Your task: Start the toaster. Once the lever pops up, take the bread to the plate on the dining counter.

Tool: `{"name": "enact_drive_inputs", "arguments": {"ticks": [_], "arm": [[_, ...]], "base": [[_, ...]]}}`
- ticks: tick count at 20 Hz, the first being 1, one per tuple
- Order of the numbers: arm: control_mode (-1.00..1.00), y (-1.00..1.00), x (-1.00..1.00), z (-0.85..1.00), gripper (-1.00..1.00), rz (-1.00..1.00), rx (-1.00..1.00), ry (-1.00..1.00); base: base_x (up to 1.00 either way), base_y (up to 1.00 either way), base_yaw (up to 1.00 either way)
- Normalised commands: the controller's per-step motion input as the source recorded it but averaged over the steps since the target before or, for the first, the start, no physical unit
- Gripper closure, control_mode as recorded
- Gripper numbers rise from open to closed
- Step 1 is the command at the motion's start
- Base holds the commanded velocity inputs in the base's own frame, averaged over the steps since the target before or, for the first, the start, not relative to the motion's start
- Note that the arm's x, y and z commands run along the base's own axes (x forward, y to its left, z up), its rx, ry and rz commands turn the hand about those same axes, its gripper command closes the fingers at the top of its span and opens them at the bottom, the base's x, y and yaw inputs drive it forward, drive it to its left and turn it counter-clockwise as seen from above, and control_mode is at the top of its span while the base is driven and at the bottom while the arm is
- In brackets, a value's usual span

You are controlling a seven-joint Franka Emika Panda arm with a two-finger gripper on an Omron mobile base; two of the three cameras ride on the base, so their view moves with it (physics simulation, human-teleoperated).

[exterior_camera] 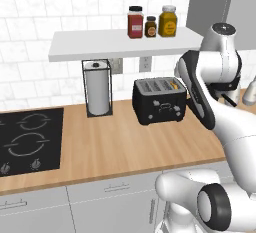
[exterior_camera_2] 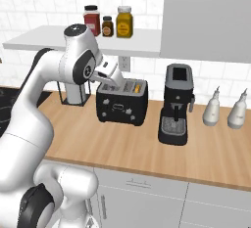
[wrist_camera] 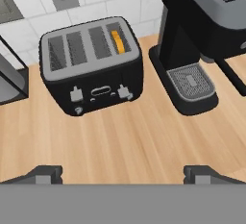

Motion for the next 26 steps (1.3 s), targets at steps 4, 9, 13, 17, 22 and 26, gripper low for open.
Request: {"name": "enact_drive_inputs", "arguments": {"ticks": [4,9,13,17,22,26], "arm": [[-1.0,0.0,0.0,0.0,-1.0,0.0,0.0,0.0],[-1.0,0.0,0.0,0.0,-1.0,0.0,0.0,0.0],[-1.0,0.0,0.0,0.0,-1.0,0.0,0.0,0.0],[-1.0,0.0,0.0,0.0,-1.0,0.0,0.0,0.0],[-1.0,0.0,0.0,0.0,-1.0,0.0,0.0,0.0],[-1.0,0.0,0.0,0.0,-1.0,0.0,0.0,0.0]], "base": [[0.0,0.0,0.0],[0.0,0.0,0.0],[0.0,0.0,0.0],[0.0,0.0,0.0],[0.0,0.0,0.0],[0.0,0.0,0.0]]}}
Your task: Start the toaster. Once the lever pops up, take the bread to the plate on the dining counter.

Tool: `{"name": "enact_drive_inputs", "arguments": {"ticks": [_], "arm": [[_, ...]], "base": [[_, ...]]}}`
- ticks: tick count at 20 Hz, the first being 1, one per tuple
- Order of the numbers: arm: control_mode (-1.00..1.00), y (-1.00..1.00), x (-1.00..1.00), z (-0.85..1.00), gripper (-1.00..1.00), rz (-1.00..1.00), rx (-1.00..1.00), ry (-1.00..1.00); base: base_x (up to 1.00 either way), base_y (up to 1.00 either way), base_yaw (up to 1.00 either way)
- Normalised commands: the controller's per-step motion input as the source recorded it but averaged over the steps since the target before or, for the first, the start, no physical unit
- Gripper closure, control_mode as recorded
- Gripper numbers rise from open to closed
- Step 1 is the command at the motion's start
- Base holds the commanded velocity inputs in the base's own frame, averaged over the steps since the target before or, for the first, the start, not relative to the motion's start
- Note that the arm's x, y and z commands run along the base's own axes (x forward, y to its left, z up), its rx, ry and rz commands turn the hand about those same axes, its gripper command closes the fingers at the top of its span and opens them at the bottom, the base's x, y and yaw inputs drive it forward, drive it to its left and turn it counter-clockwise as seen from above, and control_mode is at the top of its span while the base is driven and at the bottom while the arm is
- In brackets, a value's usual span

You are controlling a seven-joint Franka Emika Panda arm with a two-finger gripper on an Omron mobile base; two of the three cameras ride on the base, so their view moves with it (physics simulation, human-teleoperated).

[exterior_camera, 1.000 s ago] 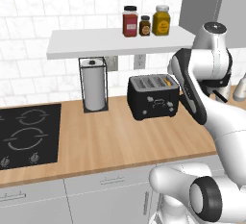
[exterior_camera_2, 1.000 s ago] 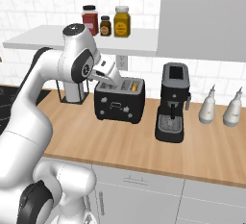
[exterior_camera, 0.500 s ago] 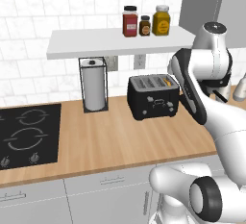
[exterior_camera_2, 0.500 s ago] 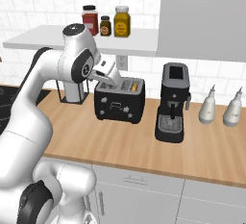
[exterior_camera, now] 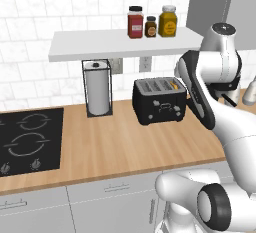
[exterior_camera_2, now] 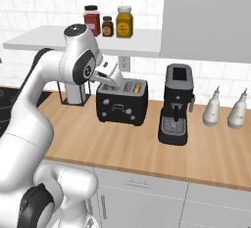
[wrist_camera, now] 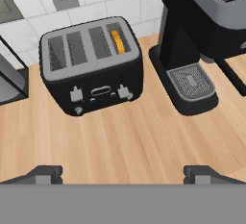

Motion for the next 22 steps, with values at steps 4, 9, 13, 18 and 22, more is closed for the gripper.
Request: {"name": "enact_drive_inputs", "arguments": {"ticks": [4,9,13,18,22], "arm": [[-1.0,0.0,0.0,0.0,-1.0,0.0,0.0,0.0],[-1.0,0.0,0.0,0.0,-1.0,0.0,0.0,0.0],[-1.0,0.0,0.0,0.0,-1.0,0.0,0.0,0.0],[-1.0,0.0,0.0,0.0,-1.0,0.0,0.0,0.0],[-1.0,0.0,0.0,0.0,-1.0,0.0,0.0,0.0]], "base": [[0.0,0.0,0.0],[0.0,0.0,0.0],[0.0,0.0,0.0],[0.0,0.0,0.0],[0.0,0.0,0.0]]}}
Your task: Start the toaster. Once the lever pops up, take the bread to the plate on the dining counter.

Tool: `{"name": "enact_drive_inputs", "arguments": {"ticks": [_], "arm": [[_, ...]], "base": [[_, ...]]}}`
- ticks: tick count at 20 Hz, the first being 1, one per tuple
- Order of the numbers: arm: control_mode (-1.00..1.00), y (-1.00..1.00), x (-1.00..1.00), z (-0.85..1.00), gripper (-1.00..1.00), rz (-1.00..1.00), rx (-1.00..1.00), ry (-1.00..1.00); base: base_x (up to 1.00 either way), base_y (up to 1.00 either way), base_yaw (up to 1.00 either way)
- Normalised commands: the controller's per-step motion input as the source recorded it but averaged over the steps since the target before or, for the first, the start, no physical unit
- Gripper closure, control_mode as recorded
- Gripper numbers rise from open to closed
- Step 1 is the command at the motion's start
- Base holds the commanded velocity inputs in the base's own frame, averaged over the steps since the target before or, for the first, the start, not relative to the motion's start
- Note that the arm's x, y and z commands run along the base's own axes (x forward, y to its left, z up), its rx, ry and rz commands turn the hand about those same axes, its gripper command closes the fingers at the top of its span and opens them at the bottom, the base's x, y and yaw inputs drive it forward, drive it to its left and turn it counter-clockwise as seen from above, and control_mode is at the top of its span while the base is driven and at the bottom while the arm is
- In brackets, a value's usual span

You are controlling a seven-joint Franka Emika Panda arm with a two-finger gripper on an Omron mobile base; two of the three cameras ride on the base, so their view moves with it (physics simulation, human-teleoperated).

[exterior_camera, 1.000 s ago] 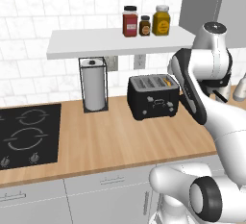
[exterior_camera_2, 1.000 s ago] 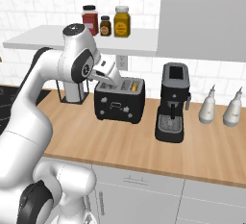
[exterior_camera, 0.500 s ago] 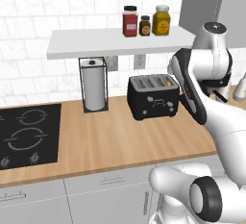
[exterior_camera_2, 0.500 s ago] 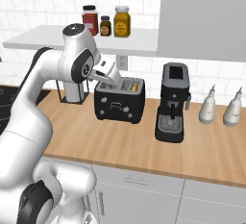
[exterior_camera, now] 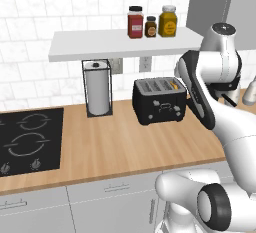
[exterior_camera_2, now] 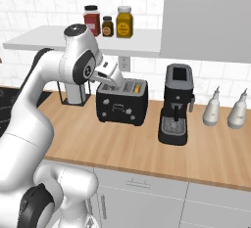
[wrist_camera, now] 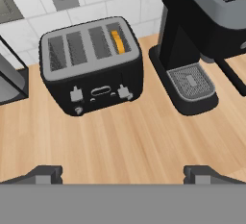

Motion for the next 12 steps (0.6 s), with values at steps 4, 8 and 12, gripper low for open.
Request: {"name": "enact_drive_inputs", "arguments": {"ticks": [4,8,12], "arm": [[-1.0,0.0,0.0,0.0,-1.0,0.0,0.0,0.0],[-1.0,0.0,0.0,0.0,-1.0,0.0,0.0,0.0],[-1.0,0.0,0.0,0.0,-1.0,0.0,0.0,0.0]], "base": [[0.0,0.0,0.0],[0.0,0.0,0.0],[0.0,0.0,0.0]]}}
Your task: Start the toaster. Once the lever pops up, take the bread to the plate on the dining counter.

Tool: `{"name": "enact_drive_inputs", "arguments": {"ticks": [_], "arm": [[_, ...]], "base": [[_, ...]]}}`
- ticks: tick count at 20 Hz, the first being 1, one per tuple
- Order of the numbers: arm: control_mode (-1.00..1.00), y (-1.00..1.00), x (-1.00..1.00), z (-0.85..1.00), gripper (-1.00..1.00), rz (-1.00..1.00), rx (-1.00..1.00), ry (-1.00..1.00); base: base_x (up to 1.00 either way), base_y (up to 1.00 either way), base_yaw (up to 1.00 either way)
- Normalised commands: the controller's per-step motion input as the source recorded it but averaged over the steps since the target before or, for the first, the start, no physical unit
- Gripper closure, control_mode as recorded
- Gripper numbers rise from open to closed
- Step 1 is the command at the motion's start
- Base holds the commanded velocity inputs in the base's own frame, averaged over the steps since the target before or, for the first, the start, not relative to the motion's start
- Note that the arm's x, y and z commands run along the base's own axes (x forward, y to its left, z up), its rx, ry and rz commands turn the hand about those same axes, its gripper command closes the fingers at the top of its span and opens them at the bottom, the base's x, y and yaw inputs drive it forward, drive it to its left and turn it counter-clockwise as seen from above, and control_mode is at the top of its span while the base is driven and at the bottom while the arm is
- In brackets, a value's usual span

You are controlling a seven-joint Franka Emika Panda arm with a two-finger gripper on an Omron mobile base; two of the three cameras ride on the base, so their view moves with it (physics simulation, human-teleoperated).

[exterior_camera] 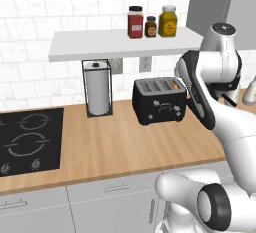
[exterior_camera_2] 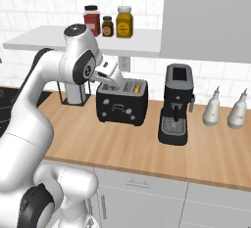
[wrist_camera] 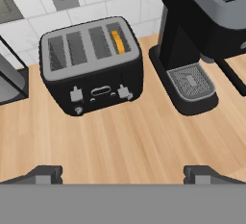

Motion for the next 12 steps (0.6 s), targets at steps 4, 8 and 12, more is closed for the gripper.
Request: {"name": "enact_drive_inputs", "arguments": {"ticks": [4,8,12], "arm": [[-1.0,0.0,0.0,0.0,-1.0,0.0,0.0,0.0],[-1.0,0.0,0.0,0.0,-1.0,0.0,0.0,0.0],[-1.0,0.0,0.0,0.0,-1.0,0.0,0.0,0.0]], "base": [[0.0,0.0,0.0],[0.0,0.0,0.0],[0.0,0.0,0.0]]}}
